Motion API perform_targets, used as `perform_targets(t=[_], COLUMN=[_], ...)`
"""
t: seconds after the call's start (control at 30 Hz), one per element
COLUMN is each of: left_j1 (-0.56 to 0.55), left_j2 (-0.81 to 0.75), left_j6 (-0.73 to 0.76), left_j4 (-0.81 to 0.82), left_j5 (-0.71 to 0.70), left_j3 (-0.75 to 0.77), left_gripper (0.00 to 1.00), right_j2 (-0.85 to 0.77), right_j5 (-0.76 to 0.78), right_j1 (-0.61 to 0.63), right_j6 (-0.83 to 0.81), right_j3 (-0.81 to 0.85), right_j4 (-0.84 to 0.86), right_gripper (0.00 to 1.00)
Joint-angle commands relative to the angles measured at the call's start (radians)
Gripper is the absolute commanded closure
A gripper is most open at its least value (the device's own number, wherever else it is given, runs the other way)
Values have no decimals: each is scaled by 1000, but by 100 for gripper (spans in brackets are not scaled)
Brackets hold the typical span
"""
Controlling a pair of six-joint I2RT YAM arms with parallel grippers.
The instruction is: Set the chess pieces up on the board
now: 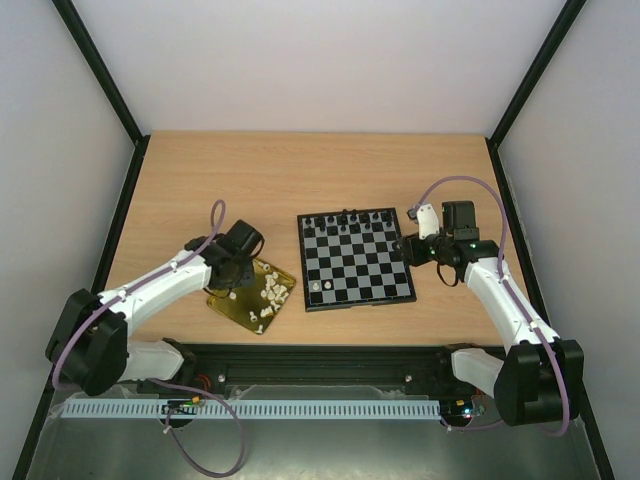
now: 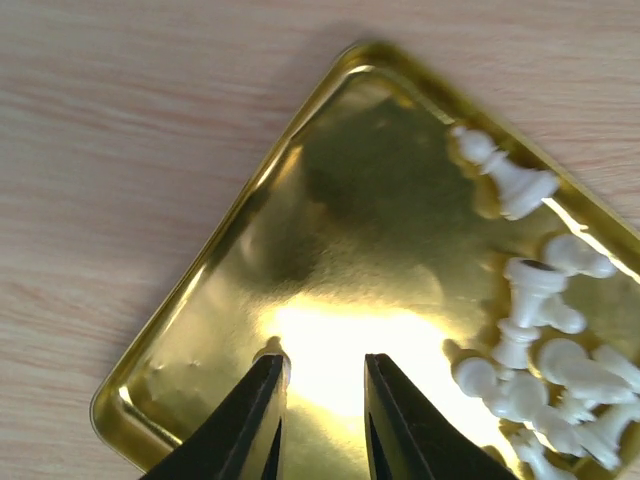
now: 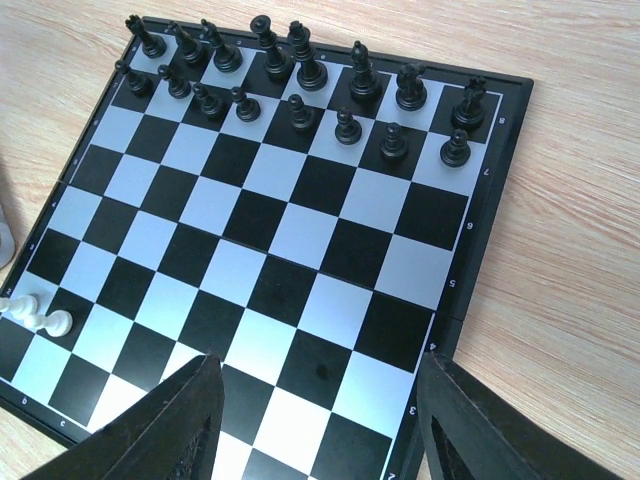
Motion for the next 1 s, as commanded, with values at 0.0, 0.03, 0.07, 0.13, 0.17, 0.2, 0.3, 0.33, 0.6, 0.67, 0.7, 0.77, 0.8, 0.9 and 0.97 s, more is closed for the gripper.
perform_targets(t=[0.0, 0.03, 0.07, 0.13, 0.17, 0.2, 0.3, 0.33, 0.6, 0.67, 0.7, 0.77, 0.8, 0.9, 0.97], left_j1=[59, 66, 69, 82, 86, 87, 88, 88, 85, 84, 84, 85, 84, 84, 84], left_j2=[-15, -8, -3, 8, 16, 27, 54, 58, 70, 74, 71, 62, 63, 84, 100], left_j6=[-18, -17, -17, -16, -13, -10, -9, -8, -15, -18, -22, -32, -35, -29, -21], left_j4=[14, 15, 18, 29, 33, 33, 34, 34, 14, -5, -19, -42, -50, -55, -45], left_j5=[27, 24, 24, 31, 34, 33, 38, 41, 48, 47, 38, 12, 5, 20, 37], left_j3=[-56, -58, -56, -58, -60, -61, -63, -64, -62, -56, -55, -51, -50, -49, -53], left_gripper=[76, 75, 75, 74, 74, 75, 79, 79, 80, 80, 79, 79, 79, 79, 79], right_j2=[-1, -2, -4, -2, 0, 0, 2, 0, 2, 2, 1, -1, -1, -2, -2], right_j5=[-22, -22, -22, -25, -27, -30, -34, -34, -41, -41, -42, -43, -44, -47, -49], right_j1=[-4, -3, -5, -5, -4, -5, -5, -4, -4, -5, -3, -5, -4, -5, -4], right_j6=[-18, -17, -18, -19, -19, -20, -21, -23, -29, -30, -30, -31, -32, -32, -33], right_j3=[6, 5, 3, 3, 4, 4, 6, 6, 6, 6, 6, 6, 6, 7, 7], right_j4=[-33, -34, -33, -33, -33, -37, -39, -39, -43, -45, -45, -46, -45, -47, -48], right_gripper=[44, 44, 44, 44, 44, 44, 44, 44, 44, 44, 44, 44, 44, 44, 44])
